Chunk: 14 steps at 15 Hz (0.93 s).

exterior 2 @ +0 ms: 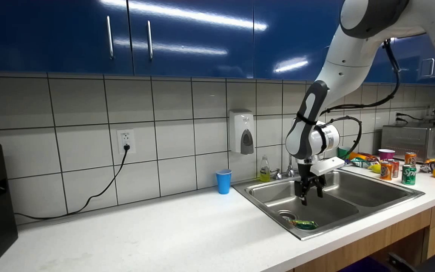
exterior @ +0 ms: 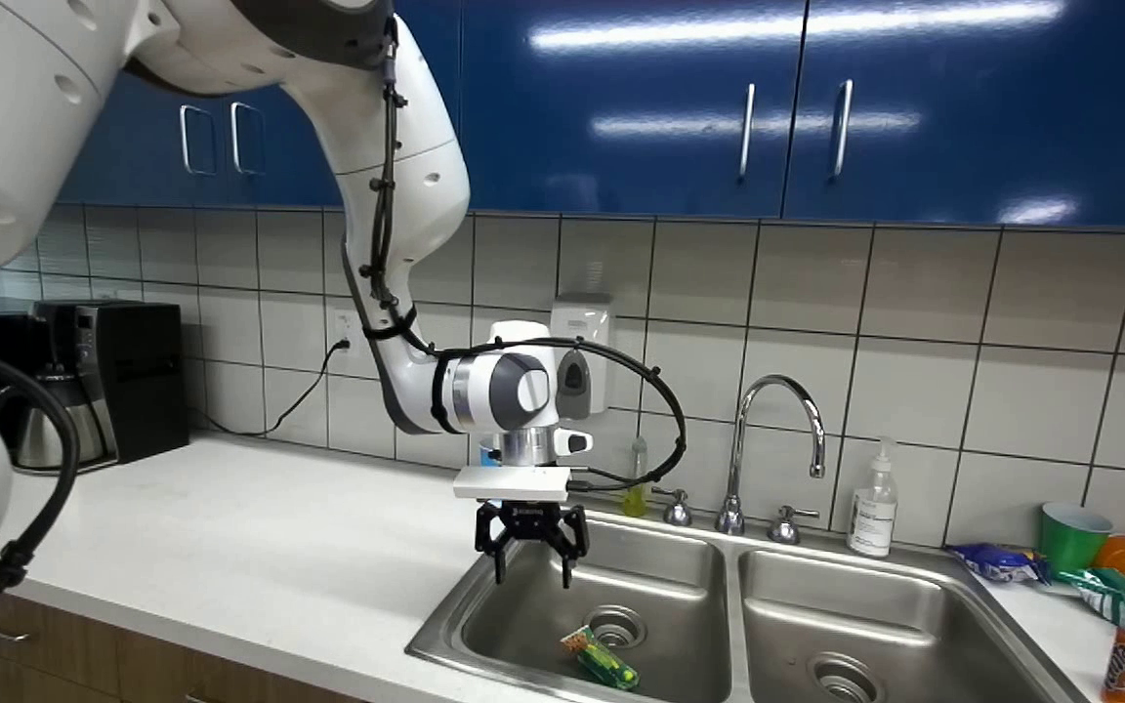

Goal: Put the green object on the counter to the left

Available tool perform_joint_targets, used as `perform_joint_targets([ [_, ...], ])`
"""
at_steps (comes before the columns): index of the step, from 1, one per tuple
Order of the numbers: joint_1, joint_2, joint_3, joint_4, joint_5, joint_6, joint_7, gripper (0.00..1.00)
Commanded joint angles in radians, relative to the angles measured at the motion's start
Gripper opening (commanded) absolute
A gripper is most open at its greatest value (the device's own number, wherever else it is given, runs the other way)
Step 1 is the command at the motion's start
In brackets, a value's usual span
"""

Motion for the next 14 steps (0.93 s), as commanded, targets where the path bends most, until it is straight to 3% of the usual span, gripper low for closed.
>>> perform_joint_targets([
  [1, -0.032, 0.063, 0.016, 0.05, -0.006, 0.023, -0.035, 1.0],
  [14, -0.025, 0.119, 0.009, 0.071, -0.009, 0.034, -0.005, 1.0],
])
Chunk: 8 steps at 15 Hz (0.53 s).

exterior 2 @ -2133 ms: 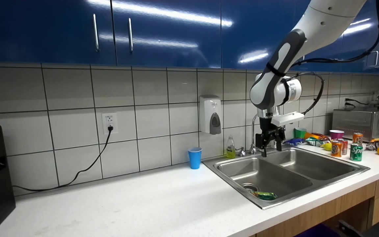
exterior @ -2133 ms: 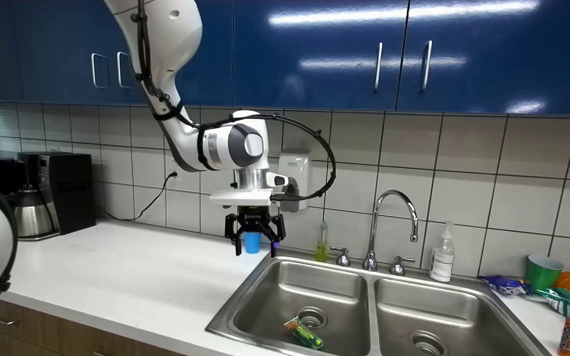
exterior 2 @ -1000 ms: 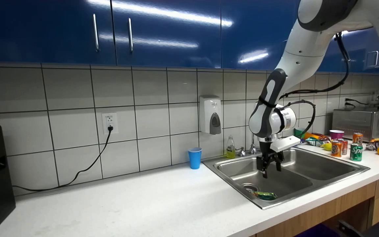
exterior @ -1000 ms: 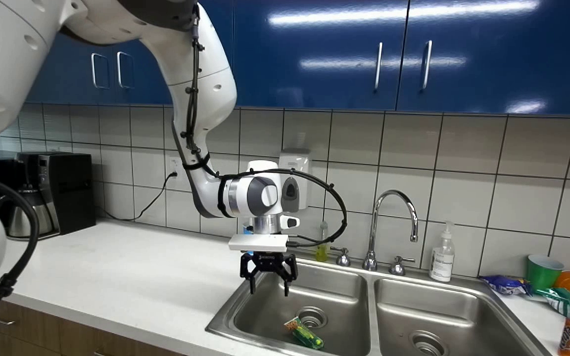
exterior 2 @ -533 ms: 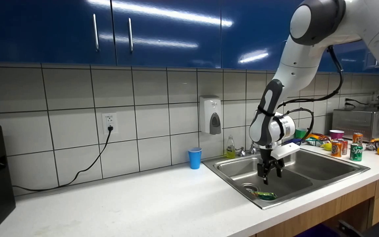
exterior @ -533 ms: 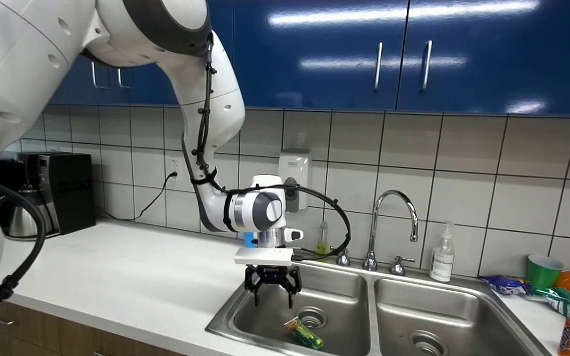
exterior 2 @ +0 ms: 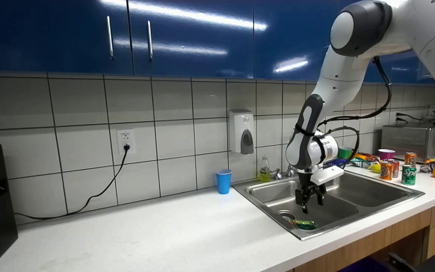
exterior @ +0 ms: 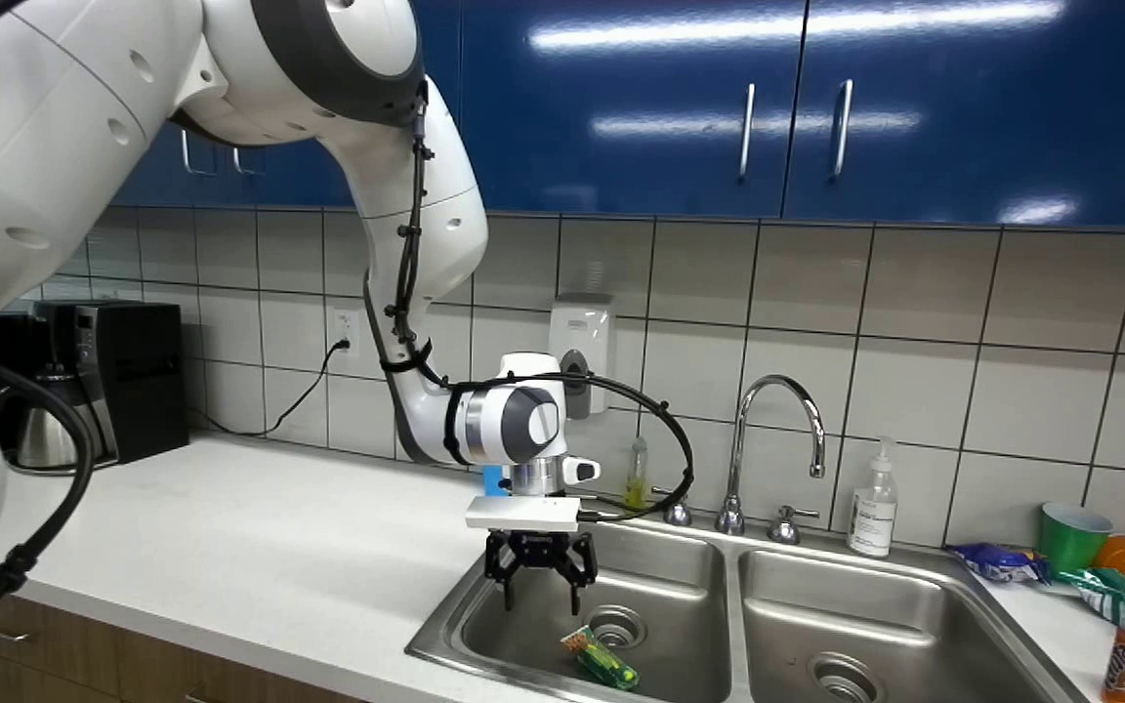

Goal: Put the green object on the counter to the left

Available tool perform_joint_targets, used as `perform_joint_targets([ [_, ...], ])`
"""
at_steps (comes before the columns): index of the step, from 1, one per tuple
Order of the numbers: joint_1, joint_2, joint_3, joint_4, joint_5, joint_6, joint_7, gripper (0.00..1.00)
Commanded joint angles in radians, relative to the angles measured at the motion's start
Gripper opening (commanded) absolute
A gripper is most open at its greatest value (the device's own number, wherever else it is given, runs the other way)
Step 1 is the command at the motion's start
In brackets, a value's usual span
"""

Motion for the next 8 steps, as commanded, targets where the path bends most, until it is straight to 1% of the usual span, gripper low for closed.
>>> perform_joint_targets([
  [1, -0.009, -0.001, 0.008, 0.002, -0.009, -0.003, 0.006, 1.0],
  [8, -0.014, 0.008, 0.009, 0.014, -0.008, -0.005, -0.002, 1.0],
])
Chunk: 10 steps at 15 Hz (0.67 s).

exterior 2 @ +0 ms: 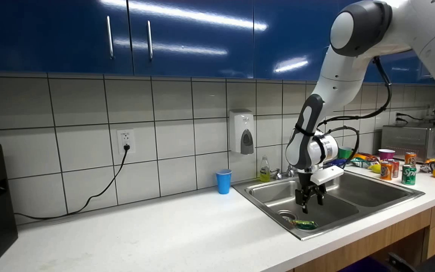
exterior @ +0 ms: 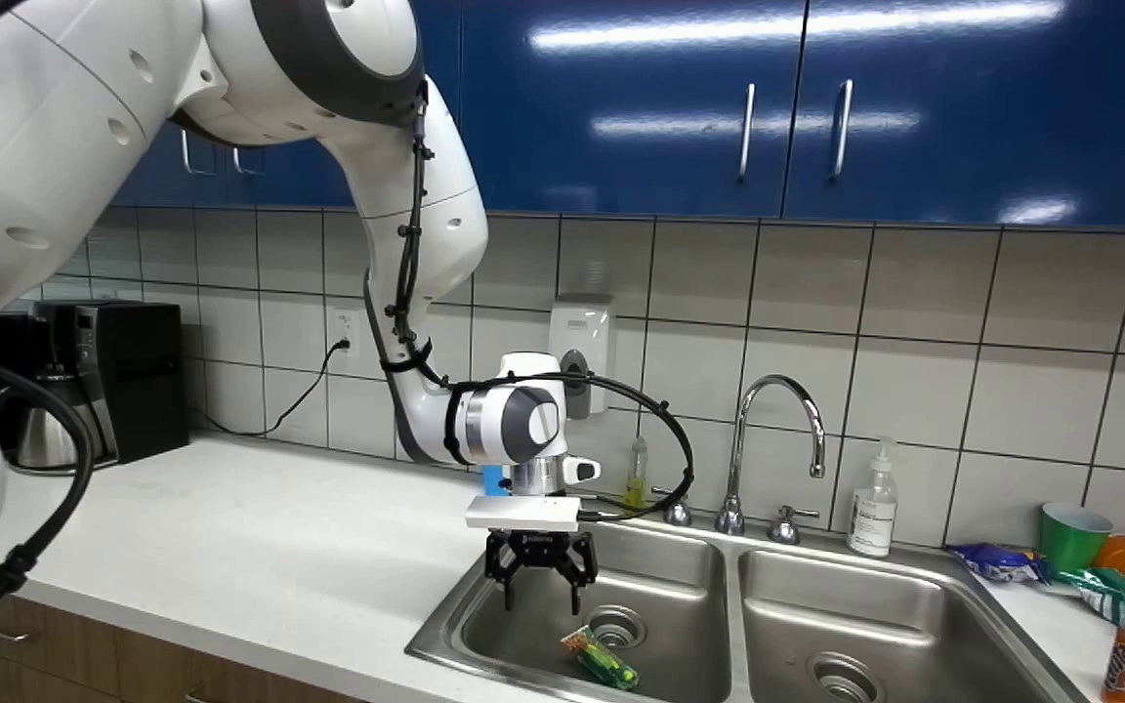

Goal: Put the green object on the counter to the left

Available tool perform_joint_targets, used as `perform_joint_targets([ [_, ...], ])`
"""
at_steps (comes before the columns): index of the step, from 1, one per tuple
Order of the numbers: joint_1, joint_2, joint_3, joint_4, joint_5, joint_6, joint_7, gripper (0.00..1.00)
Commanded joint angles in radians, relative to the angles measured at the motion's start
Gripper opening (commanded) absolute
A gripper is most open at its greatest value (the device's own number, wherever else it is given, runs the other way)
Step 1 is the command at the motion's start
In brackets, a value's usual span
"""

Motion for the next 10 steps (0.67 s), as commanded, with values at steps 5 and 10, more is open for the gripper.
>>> perform_joint_targets([
  [5, -0.046, 0.049, 0.02, 0.072, 0.007, -0.027, -0.03, 1.0],
  [10, -0.084, 0.108, 0.045, 0.145, 0.027, -0.049, -0.05, 1.0],
])
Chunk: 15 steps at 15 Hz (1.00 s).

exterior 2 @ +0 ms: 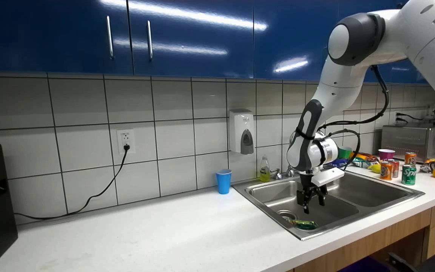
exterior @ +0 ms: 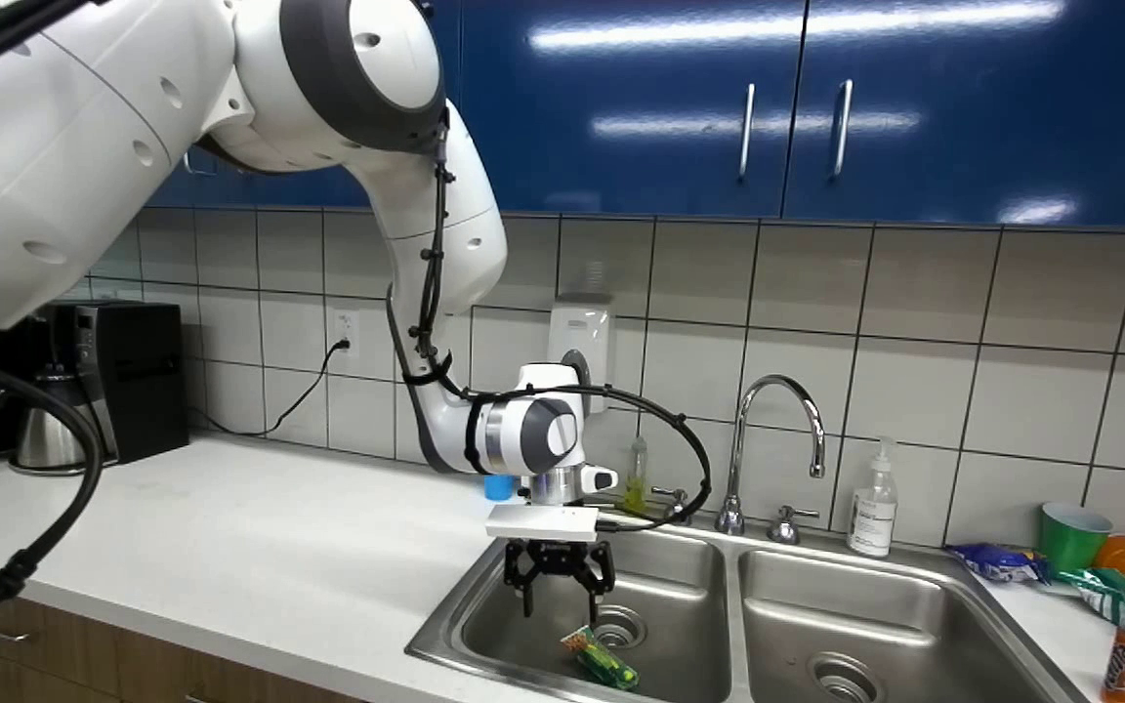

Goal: Put the green object on the counter to the left

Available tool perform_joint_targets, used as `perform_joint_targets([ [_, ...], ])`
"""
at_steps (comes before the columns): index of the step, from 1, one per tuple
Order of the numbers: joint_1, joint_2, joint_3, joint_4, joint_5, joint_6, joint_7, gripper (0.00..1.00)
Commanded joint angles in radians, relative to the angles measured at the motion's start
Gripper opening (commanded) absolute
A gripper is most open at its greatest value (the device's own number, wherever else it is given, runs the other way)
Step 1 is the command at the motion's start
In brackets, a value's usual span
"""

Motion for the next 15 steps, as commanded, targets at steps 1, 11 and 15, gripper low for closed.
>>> perform_joint_targets([
  [1, -0.051, 0.052, 0.044, 0.079, 0.027, -0.05, -0.052, 1.0],
  [11, -0.124, 0.169, 0.129, 0.212, 0.064, -0.106, -0.184, 1.0],
  [15, -0.147, 0.201, 0.149, 0.258, 0.056, -0.115, -0.254, 1.0],
])
